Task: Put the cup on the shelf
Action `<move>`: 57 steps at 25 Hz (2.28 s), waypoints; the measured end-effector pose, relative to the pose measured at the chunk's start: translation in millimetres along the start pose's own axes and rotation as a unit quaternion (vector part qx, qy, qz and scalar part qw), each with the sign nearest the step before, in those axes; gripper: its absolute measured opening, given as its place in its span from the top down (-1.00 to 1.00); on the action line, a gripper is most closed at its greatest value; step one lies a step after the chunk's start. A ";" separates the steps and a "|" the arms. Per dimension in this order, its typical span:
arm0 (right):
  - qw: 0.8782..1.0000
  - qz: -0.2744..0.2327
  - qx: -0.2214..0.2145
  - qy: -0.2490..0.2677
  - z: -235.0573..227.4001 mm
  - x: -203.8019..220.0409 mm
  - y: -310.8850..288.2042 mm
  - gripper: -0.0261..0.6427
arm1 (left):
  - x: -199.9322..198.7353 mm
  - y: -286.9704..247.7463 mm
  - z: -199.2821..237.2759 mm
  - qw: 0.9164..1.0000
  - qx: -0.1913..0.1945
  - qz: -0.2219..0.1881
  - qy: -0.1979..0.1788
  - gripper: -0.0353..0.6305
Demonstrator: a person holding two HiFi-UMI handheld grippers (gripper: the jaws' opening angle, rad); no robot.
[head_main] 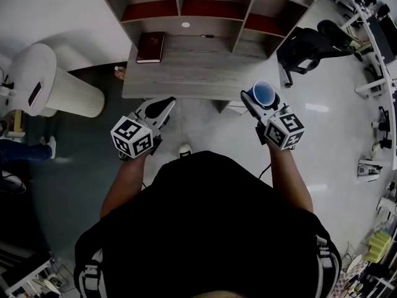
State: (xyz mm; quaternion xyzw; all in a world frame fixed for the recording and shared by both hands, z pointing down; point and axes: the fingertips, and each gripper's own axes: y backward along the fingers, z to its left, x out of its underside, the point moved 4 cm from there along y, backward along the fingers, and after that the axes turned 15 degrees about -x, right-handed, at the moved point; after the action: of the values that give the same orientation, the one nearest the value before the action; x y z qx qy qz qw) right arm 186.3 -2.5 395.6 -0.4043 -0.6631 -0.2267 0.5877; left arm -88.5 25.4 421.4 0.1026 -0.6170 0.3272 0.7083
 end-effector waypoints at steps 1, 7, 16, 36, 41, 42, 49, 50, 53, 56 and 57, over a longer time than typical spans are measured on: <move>1.000 0.000 0.003 0.000 -0.3 -1.1 -4.0 0.00 | -1.9 -1.5 4.7 1.000 0.004 0.000 0.000 0.84; 1.000 -0.002 0.018 0.001 2.8 -11.4 -27.6 0.00 | -6.3 -5.6 34.6 1.000 0.018 0.006 0.003 0.84; 1.000 0.001 0.031 0.003 12.4 -18.5 -63.9 0.00 | -4.6 2.1 78.7 0.999 0.028 0.016 0.011 0.84; 0.999 0.003 0.028 0.015 26.4 -35.9 -141.7 0.00 | -5.9 27.2 154.9 1.000 0.020 0.013 0.018 0.84; 0.999 0.006 0.019 0.027 36.8 -43.9 -159.7 0.00 | -3.0 39.3 171.5 1.000 0.011 0.007 0.026 0.84; 0.999 0.006 0.018 0.029 39.2 -45.1 -161.9 0.00 | -1.6 40.9 173.2 1.000 0.010 0.007 0.027 0.84; 0.999 0.005 0.019 0.039 47.1 -50.7 -159.7 0.00 | -9.7 50.9 170.4 1.000 0.013 -0.007 0.020 0.84; 0.999 0.003 0.019 0.039 47.6 -51.9 -159.6 0.00 | -10.9 53.3 171.0 1.000 0.011 -0.010 0.020 0.84; 0.999 0.000 0.018 0.042 50.3 -53.8 -160.8 0.00 | -9.2 60.6 172.4 1.000 0.005 -0.012 0.022 0.84; 0.999 0.000 0.017 0.041 49.5 -53.0 -161.0 0.00 | -2.2 63.2 172.3 1.000 0.002 -0.004 0.025 0.84; 0.999 0.000 0.017 0.041 48.5 -52.8 -160.9 0.00 | -0.2 63.2 172.4 1.000 0.001 -0.002 0.026 0.84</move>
State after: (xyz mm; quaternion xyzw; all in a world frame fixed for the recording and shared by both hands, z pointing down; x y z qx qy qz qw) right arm 27.3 -70.9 362.9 -0.3848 -0.6423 -0.2314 0.6211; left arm -264.9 -21.0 442.5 0.0959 -0.5975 0.3290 0.7250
